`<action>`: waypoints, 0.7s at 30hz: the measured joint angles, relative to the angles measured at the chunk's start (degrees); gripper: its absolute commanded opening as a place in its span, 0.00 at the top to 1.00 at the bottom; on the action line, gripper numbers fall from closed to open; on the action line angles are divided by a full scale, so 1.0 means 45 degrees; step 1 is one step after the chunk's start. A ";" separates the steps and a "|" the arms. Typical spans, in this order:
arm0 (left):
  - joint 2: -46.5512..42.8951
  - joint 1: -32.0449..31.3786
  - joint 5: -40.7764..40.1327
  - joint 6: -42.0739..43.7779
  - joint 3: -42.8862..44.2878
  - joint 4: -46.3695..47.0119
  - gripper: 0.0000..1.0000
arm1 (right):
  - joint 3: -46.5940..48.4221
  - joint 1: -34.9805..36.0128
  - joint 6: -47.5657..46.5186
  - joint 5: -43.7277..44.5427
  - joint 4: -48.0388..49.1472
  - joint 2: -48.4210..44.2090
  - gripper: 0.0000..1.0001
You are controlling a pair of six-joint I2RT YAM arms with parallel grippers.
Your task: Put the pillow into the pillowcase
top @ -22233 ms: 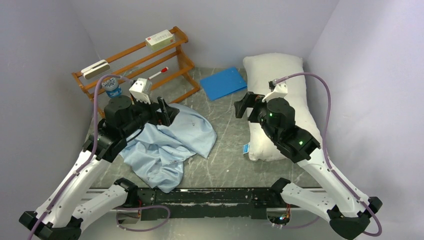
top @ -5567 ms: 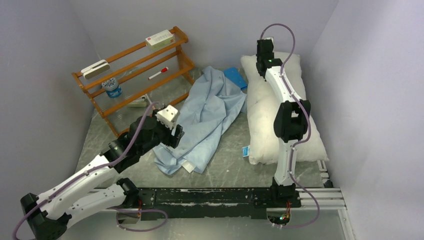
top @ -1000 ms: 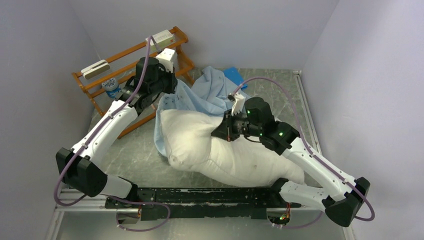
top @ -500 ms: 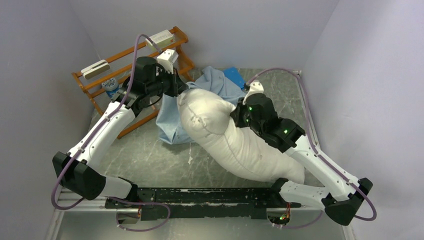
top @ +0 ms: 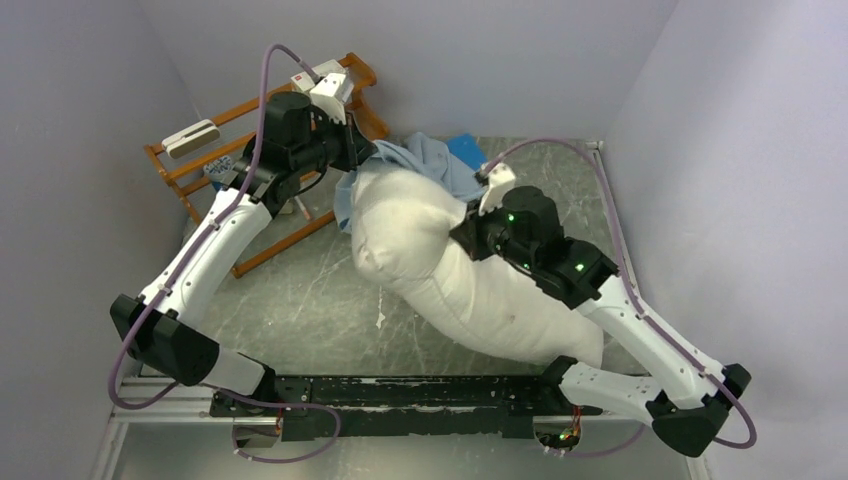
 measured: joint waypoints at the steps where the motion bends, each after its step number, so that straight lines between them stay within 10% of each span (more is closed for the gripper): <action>1: -0.0015 0.0000 0.0010 0.0005 -0.0087 0.0015 0.95 | -0.0476 0.0000 0.0005 -0.0777 0.0369 -0.0015 0.83; 11: -0.1064 0.0000 0.0034 0.0005 -0.3803 0.0282 0.95 | -0.2759 -0.0029 -0.1355 -0.5523 0.2497 0.1122 0.07; 21: -0.1098 0.0000 -0.0185 -0.0005 -0.3832 0.0301 0.95 | -0.0277 0.0389 -0.4891 -0.6319 0.2710 0.4415 0.00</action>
